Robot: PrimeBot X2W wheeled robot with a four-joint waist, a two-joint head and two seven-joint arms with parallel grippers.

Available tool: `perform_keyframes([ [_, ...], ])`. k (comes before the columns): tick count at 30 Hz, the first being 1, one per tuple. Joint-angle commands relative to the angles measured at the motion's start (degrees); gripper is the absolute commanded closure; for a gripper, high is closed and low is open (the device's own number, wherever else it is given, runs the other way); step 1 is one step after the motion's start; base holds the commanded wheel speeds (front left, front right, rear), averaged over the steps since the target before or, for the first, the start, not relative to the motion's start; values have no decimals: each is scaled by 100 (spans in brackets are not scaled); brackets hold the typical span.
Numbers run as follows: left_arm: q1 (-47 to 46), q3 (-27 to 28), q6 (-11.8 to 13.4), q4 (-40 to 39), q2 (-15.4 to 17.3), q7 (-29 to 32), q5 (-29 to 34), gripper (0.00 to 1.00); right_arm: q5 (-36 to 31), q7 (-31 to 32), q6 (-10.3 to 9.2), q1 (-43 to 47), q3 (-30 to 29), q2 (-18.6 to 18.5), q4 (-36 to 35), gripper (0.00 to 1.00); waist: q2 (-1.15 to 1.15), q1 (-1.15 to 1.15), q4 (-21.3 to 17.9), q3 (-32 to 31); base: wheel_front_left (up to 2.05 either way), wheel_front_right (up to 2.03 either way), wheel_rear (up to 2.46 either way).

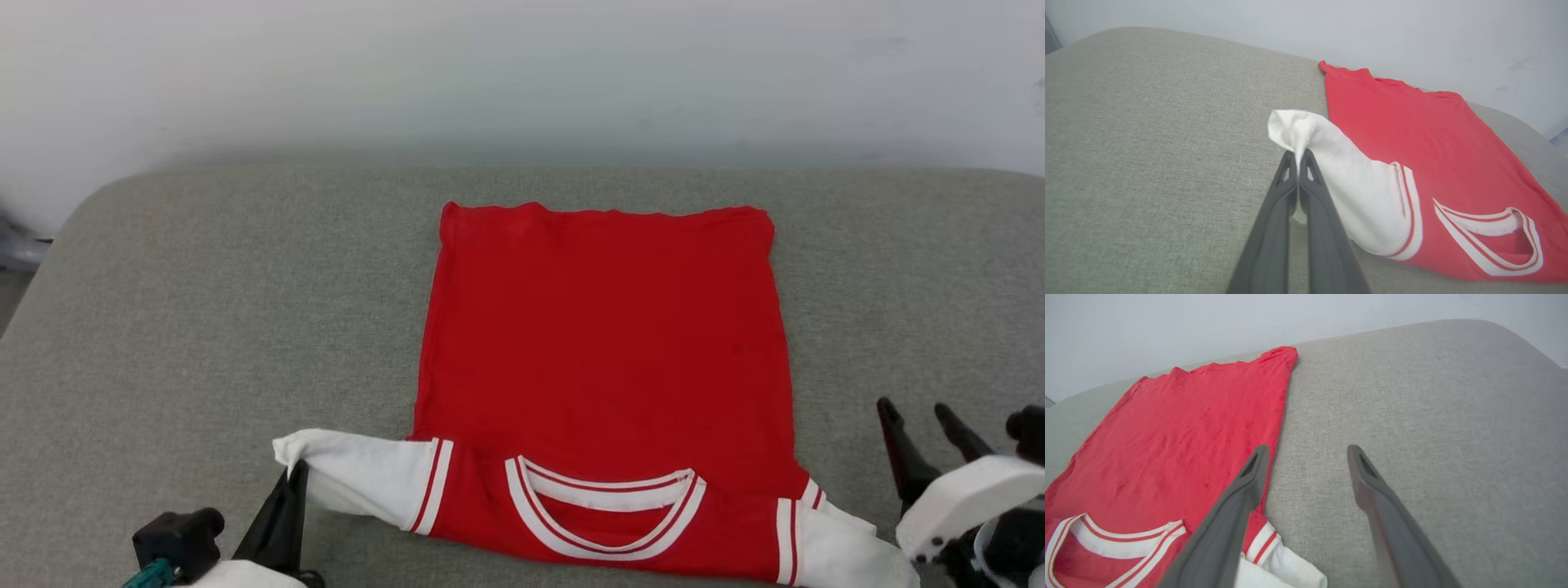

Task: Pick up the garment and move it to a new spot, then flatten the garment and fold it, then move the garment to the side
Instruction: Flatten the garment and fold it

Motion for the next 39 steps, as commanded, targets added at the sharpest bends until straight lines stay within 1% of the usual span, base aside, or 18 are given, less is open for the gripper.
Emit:
perform_keyframes([
  [1,-135,-25,-16,-45,-42,-45,48,100,5,41,-2,-268,-91,-41,119,0,-1,-1,193,210,0,0,0],
  [3,-307,-74,-66,-70,-98,-72,111,100,58,143,-2,-712,-198,-66,342,0,-1,-1,330,378,0,0,0],
  [11,-965,-220,-262,-102,-375,-184,341,100,59,835,-2,-2585,-450,-426,1578,0,-1,-1,819,1126,0,0,0],
  [17,-1302,-246,-434,-167,-566,-219,482,100,-142,1757,-2,-3979,-478,-771,2570,0,-1,-1,1085,1621,0,0,0],
  [18,-1436,-235,-523,-192,-663,-230,536,100,-299,2218,-2,-4637,-554,-952,2982,0,-1,-1,1206,1852,0,0,0],
  [22,-1643,-215,-656,-198,-815,-239,595,100,-637,2756,-2,-5319,-631,-1104,3343,0,-1,-1,1363,2175,0,0,0],
  [25,-1770,-176,-758,-206,-910,-241,655,100,-875,3063,-2,-5689,-683,-1156,3510,0,-1,-1,1448,2386,0,0,0],
  [29,-1887,-83,-877,-228,-1024,-242,750,100,-1032,3223,-2,-5918,-776,-1087,3733,0,-1,-1,1496,2604,0,0,0],
  [33,-1900,-18,-951,-188,-1130,-243,838,100,-1209,3622,-6,-5749,-822,-1021,4192,0,-1,-1,1518,2676,0,0,0],
  [36,-1878,41,-998,-143,-1191,-242,884,100,-1480,4040,-8,-5477,-936,-1011,4528,0,-1,-1,1509,2676,0,0,0],
  [37,-1875,58,-1015,-127,-1215,-242,898,100,-1597,4176,-10,-5424,-989,-1011,4601,38,-1,-1,1509,2674,0,0,0],
  [39,-1868,91,-1038,-95,-1247,-239,907,100,-1699,4267,-14,-5417,-1112,-971,4617,88,-1,-1,1515,2649,0,0,0],
])
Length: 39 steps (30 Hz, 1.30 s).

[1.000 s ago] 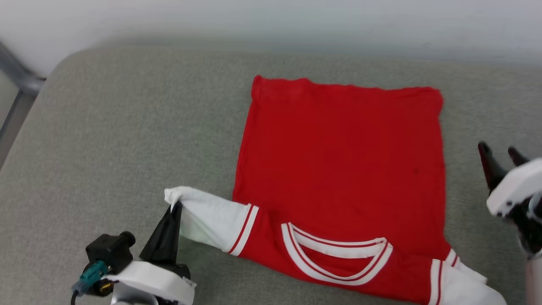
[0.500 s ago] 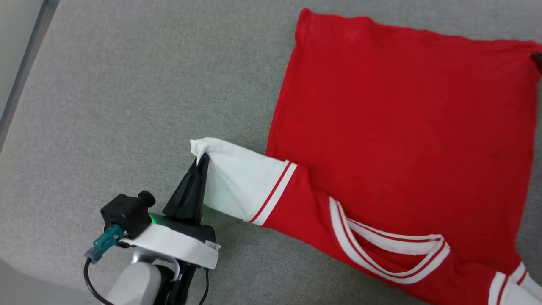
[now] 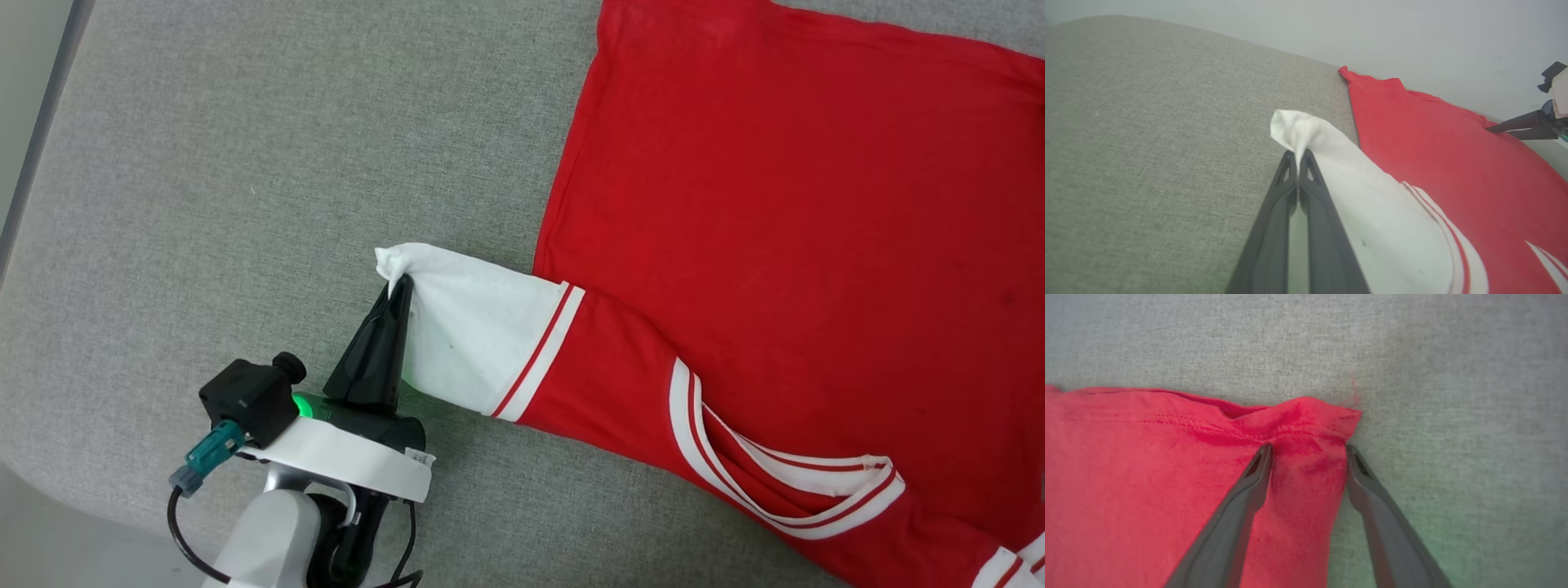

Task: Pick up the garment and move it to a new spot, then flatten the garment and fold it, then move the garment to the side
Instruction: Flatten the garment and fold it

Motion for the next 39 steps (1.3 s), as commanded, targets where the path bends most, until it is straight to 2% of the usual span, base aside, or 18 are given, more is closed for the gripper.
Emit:
perform_keyframes([
  [1,-6,56,-26,24,-24,-31,29,100,-295,328,-29,553,-65,149,440,100,0,1,-1,-24,0,0,0],
  [4,36,115,-46,72,-37,-31,64,100,-303,174,-23,393,-11,189,237,100,0,1,-43,-123,0,0,0],
  [11,324,303,-58,205,-4,-27,130,100,-185,-279,-19,189,288,-76,-212,100,0,1,-331,-704,0,0,0],
  [17,704,444,45,348,97,-15,101,100,235,-413,-19,736,615,-309,-584,100,0,1,-692,-1386,0,0,0],
  [21,981,516,143,399,169,27,53,100,588,-365,-19,1507,607,-466,-928,100,0,1,-946,-1833,0,0,0],
  [26,1331,618,271,383,279,87,7,100,994,-302,-19,2729,458,-429,-1600,100,0,1,-1249,-2335,0,0,0],
  [34,1794,666,415,331,396,264,-51,100,1348,-231,-19,4862,41,50,-2931,100,0,1,-1590,-2893,0,0,0],
  [35,1794,666,415,331,396,264,-51,100,1348,-231,-19,4862,41,50,-2931,100,0,1,-1590,-2893,0,0,0],
  [39,1957,639,443,364,403,331,-98,100,1442,-249,-19,5871,-220,447,-3515,100,0,1,-1684,-3022,0,0,0],
])
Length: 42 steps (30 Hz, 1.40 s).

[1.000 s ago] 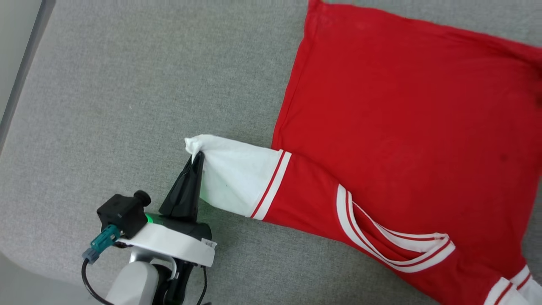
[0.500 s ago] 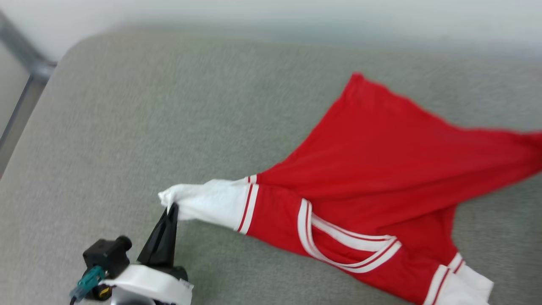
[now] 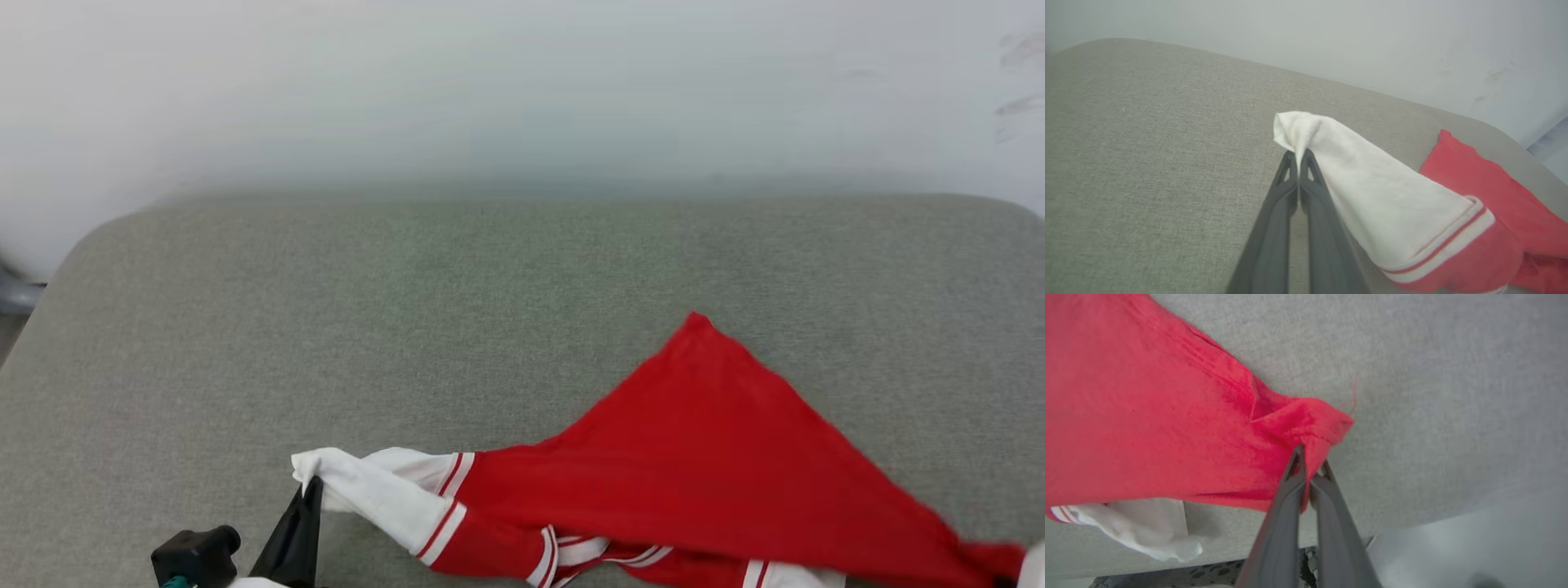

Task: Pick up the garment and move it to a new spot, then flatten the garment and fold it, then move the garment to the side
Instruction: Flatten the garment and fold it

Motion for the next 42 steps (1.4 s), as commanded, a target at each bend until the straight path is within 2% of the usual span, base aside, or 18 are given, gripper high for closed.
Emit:
perform_keyframes([
  [1,75,-7,27,11,24,27,-16,100,23,-13,-6,271,-82,112,-135,100,-1,1,-98,-107,0,0,0],
  [5,155,-30,28,66,31,69,-61,100,92,-33,-6,1091,-335,581,-489,100,-1,1,-118,-155,0,0,0],
  [10,174,-55,20,126,57,90,-68,100,234,-139,-6,1679,-440,916,-688,100,-1,1,-132,-189,0,0,0],
  [11,169,-65,21,136,55,99,-73,100,283,-214,-6,1732,-450,956,-702,61,-1,1,-132,-192,0,0,0],
  [12,164,-74,19,144,54,106,-78,100,228,-299,-6,1800,-423,976,-715,0,-1,1,-130,-196,0,0,0],
  [16,128,-104,32,192,45,104,-80,100,183,-951,-5,1841,-344,1018,-791,0,-1,1,-113,-192,0,0,0],
  [20,64,-132,47,240,35,79,-62,100,170,-2104,-4,1563,-252,1033,-841,0,-1,1,-98,-176,0,0,0],
  [24,-22,-172,46,251,23,52,-41,100,209,-3361,-5,1171,78,768,-802,0,-1,1,-63,-123,0,0,0],
  [28,-178,-225,-1,233,13,43,-12,100,258,-4084,-5,767,525,467,-487,0,-1,1,58,-6,0,0,0],
  [31,-360,-265,-15,191,-19,21,17,100,315,-4164,-4,320,811,231,-148,0,-1,1,170,176,0,0,0],
  [35,-633,-357,-75,166,-76,-26,51,100,483,-3858,-4,-393,1253,-149,255,0,-1,1,351,488,0,0,0],
  [38,-872,-435,-140,151,-118,-65,100,100,716,-3329,-5,-951,1603,-492,487,0,-1,1,500,727,0,0,0],
  [42,-1088,-537,-219,181,-174,-125,144,100,1005,-2188,-5,-1647,2187,-930,770,0,-1,1,654,969,0,0,0],
])
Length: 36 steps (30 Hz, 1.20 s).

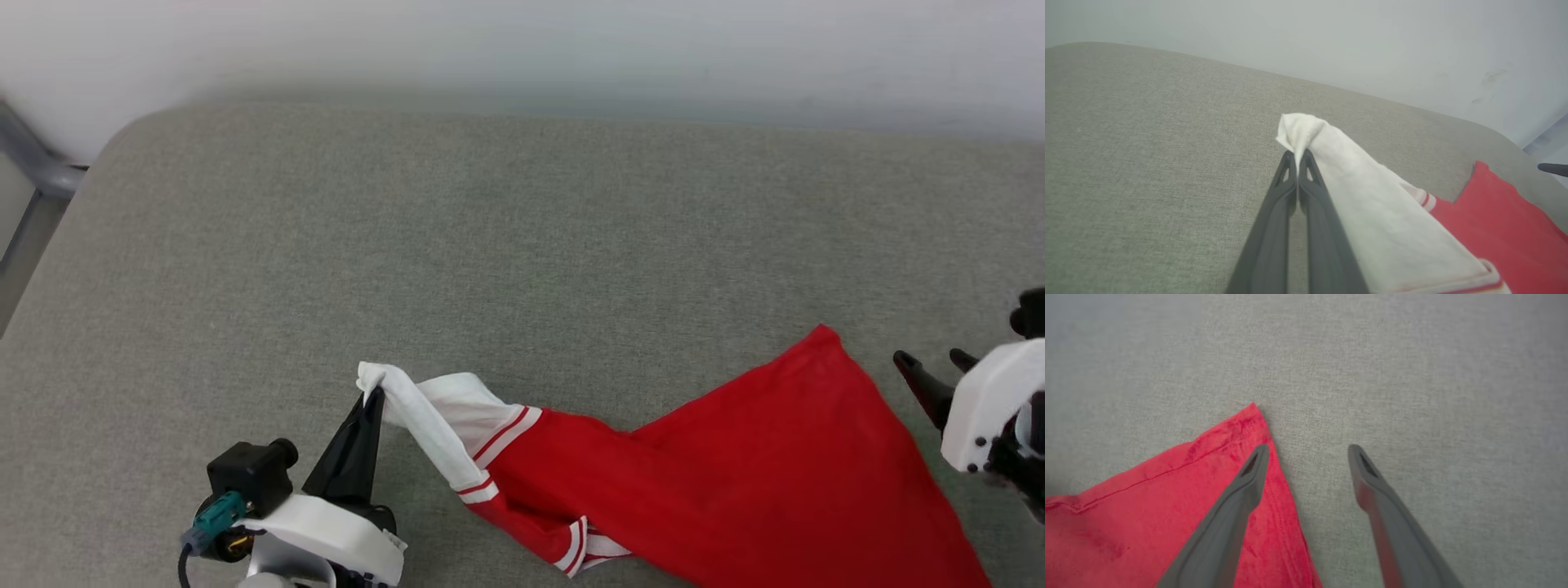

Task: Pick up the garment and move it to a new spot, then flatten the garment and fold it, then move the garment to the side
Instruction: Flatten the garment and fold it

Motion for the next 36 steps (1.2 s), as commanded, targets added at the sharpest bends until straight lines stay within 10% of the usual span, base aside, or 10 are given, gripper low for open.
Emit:
perform_keyframes([
  [1,-143,-40,-45,16,-23,-46,43,100,104,400,-4,-289,227,-157,73,0,0,-1,196,229,0,0,0],
  [19,-563,-162,-218,261,-155,-218,33,100,594,2486,-1,-1069,1877,-415,1230,0,0,-1,469,709,0,0,0],
  [20,-564,-158,-222,271,-156,-213,31,100,646,2573,-1,-1030,1965,-404,1281,14,0,-1,462,709,0,0,0],
  [22,-560,-151,-225,294,-153,-223,30,100,770,2735,5,-979,2065,-362,1403,98,0,-1,443,685,0,0,0],
  [36,-774,-124,-264,379,50,-239,112,100,794,1350,-4,-1725,1782,-526,1008,100,0,-1,301,207,0,0,0],
])
